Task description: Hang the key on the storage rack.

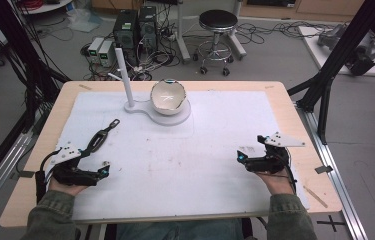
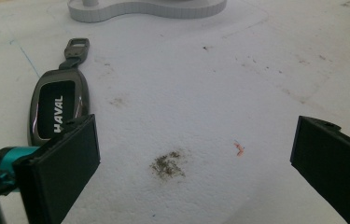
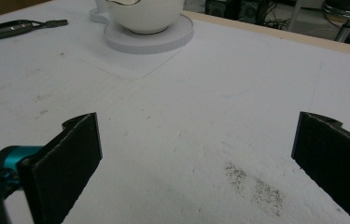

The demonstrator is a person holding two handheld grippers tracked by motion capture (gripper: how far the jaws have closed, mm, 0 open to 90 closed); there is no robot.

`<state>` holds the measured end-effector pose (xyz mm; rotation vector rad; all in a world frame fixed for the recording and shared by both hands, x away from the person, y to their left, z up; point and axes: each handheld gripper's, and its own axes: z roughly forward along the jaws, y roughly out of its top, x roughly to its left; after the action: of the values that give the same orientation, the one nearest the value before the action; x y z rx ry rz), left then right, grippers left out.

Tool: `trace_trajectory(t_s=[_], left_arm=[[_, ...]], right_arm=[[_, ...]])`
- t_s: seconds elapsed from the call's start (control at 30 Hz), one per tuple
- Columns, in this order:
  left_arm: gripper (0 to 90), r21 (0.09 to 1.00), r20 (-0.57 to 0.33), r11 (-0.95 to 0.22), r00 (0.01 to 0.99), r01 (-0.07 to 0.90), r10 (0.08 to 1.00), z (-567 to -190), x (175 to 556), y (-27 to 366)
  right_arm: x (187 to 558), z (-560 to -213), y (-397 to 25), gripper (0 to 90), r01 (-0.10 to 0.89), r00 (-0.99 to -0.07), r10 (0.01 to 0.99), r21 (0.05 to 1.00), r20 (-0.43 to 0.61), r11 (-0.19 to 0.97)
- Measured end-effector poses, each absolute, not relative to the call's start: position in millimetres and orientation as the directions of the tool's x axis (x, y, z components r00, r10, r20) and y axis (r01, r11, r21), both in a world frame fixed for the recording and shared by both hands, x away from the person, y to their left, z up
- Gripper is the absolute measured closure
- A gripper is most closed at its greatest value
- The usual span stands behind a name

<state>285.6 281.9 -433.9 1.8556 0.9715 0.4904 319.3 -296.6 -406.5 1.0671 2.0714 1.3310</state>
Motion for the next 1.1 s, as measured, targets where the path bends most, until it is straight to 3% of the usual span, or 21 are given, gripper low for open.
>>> trace_trajectory(t_s=[1.1], left_arm=[[1.8, 0.861, -0.084, -0.239, 0.59, 0.449, 0.803, -438.3, 291.7, 282.1]], right_arm=[[315.0, -406.6, -296.3, 0.6, 0.38, -0.591, 0.805, 0.898, 0.054, 0.219]])
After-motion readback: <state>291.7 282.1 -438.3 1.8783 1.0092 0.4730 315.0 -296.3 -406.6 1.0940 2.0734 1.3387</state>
